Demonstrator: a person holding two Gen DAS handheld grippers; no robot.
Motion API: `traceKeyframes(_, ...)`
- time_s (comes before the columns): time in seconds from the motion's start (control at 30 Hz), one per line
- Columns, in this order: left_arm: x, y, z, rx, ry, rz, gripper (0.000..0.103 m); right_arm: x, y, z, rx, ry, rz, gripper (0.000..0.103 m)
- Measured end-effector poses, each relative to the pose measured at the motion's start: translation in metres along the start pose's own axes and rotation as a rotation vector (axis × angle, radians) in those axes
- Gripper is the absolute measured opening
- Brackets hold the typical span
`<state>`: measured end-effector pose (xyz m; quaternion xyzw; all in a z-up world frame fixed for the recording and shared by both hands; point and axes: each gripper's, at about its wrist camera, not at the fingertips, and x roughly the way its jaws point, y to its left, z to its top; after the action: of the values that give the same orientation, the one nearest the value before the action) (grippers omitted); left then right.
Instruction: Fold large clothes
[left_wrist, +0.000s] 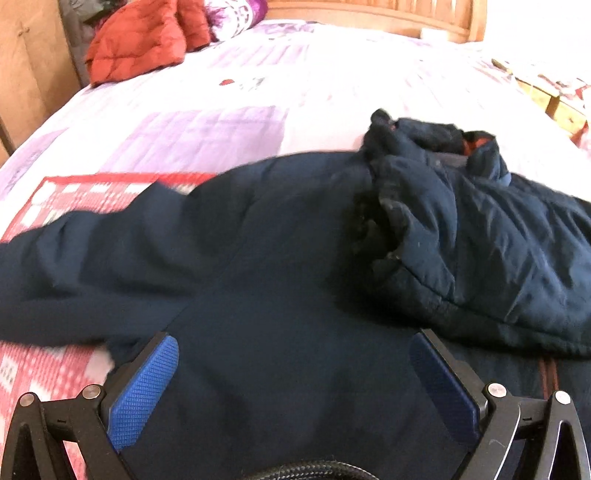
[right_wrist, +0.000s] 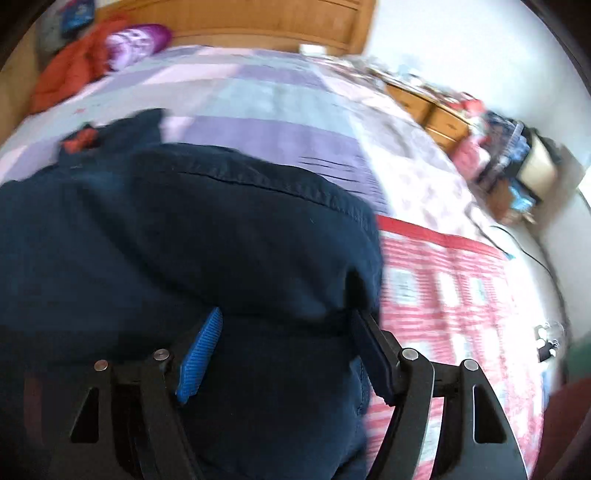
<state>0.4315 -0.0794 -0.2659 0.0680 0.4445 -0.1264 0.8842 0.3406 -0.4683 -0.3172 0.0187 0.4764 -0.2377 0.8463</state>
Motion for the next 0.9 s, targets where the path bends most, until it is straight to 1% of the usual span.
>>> traceKeyframes(0.07,0.000,-0.011,0.012,0.000,-0.026,-0.013,0.103,-0.008,-0.007,0.001,0.017,-0.017,0.008,0.074)
traceKeyframes(0.1,-0.003,-0.018,0.022,-0.006,-0.049,-0.025,0.103,-0.020,-0.005,0.002,0.014,-0.061,0.006,0.074)
traceKeyframes(0.13,-0.007,-0.024,0.027,-0.008,-0.071,-0.039,0.103,-0.033,0.000,0.001,-0.005,-0.119,0.033,0.074)
traceKeyframes(0.2,-0.018,-0.043,0.041,0.013,-0.131,-0.063,0.103,-0.048,0.009,-0.004,-0.037,-0.175,0.039,0.074)
traceKeyframes(0.23,-0.022,-0.052,0.048,0.027,-0.156,-0.072,0.103,-0.052,0.011,-0.005,-0.032,-0.188,0.053,0.074)
traceKeyframes(0.27,-0.025,-0.064,0.055,0.041,-0.184,-0.087,0.103,-0.053,0.012,-0.007,-0.025,-0.191,0.068,0.074)
traceKeyframes(0.33,-0.022,-0.084,0.066,0.089,-0.205,-0.092,0.103,-0.039,0.022,-0.010,-0.051,-0.131,0.072,0.074)
traceKeyframes(0.37,-0.014,-0.095,0.070,0.126,-0.204,-0.074,0.103,-0.025,0.029,-0.018,-0.073,-0.069,0.085,0.074)
traceKeyframes(0.4,-0.002,-0.105,0.073,0.154,-0.186,-0.057,0.103,-0.016,0.033,-0.025,-0.092,-0.046,0.089,0.075)
traceKeyframes(0.47,0.024,-0.113,0.073,0.190,-0.127,-0.012,0.103,-0.018,0.039,-0.030,-0.115,-0.071,0.066,0.075)
traceKeyframes(0.5,0.048,-0.116,0.069,0.217,-0.071,0.029,0.103,-0.023,0.043,-0.030,-0.139,-0.079,0.047,0.075)
traceKeyframes(0.57,0.085,-0.112,0.056,0.233,0.040,0.080,0.103,-0.032,0.047,-0.024,-0.146,-0.115,0.060,0.074)
traceKeyframes(0.6,0.095,-0.106,0.051,0.217,0.071,0.067,0.103,-0.041,0.046,-0.018,-0.125,-0.168,0.049,0.074)
traceKeyframes(0.63,0.100,-0.095,0.045,0.173,0.083,0.036,0.103,-0.046,0.042,-0.012,-0.096,-0.198,0.025,0.074)
traceKeyframes(0.67,0.099,-0.087,0.043,0.130,0.070,0.020,0.103,-0.045,0.042,-0.005,-0.055,-0.204,0.008,0.075)
traceKeyframes(0.7,0.098,-0.083,0.041,0.110,0.062,0.022,0.103,-0.032,0.040,0.002,-0.010,-0.154,0.015,0.075)
traceKeyframes(0.77,0.094,-0.077,0.033,0.102,0.038,0.052,0.103,0.001,0.051,0.008,0.005,-0.028,0.044,0.078)
traceKeyframes(0.83,0.092,-0.073,0.024,0.102,0.020,0.074,0.103,0.006,0.076,0.008,-0.072,-0.038,0.029,0.078)
traceKeyframes(0.9,0.087,-0.067,0.022,0.104,0.003,0.098,0.103,0.003,0.095,0.006,-0.148,-0.066,0.058,0.078)
